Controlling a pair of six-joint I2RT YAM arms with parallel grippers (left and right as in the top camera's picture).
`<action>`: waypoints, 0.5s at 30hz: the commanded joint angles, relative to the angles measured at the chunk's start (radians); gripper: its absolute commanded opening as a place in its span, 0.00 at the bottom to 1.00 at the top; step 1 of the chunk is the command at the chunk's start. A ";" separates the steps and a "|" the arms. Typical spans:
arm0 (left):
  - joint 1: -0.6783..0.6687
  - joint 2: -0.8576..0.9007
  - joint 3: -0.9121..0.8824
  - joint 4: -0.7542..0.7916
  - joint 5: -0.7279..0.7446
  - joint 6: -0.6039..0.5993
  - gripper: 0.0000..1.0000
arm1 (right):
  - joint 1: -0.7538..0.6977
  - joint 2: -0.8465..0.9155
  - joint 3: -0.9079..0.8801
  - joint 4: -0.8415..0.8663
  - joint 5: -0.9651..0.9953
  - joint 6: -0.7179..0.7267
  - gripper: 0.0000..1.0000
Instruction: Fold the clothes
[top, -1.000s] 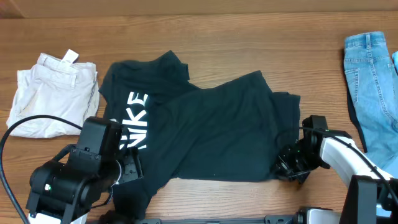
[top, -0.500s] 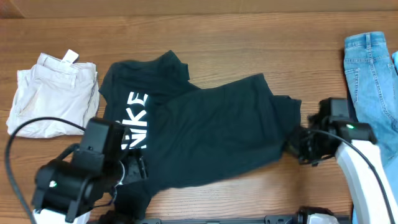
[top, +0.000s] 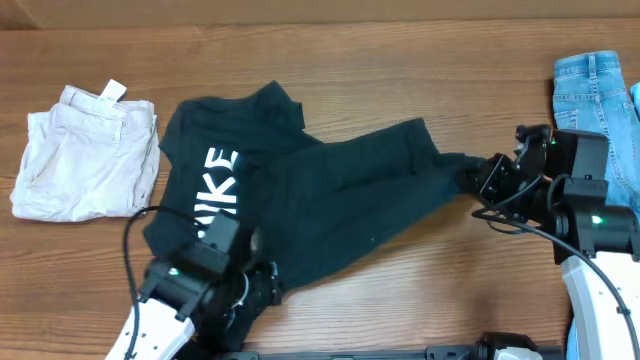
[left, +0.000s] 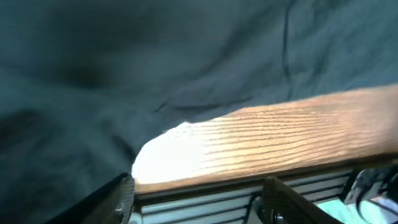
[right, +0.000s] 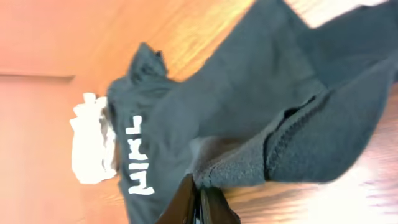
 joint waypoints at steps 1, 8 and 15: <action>-0.056 0.019 -0.051 0.077 -0.033 -0.001 0.69 | -0.001 -0.005 0.078 0.029 -0.111 0.045 0.04; -0.064 0.159 -0.057 0.206 -0.171 -0.002 0.65 | -0.001 -0.005 0.185 0.072 -0.212 0.116 0.04; -0.090 0.342 -0.057 0.348 -0.204 0.008 0.61 | -0.001 -0.005 0.200 0.134 -0.297 0.176 0.04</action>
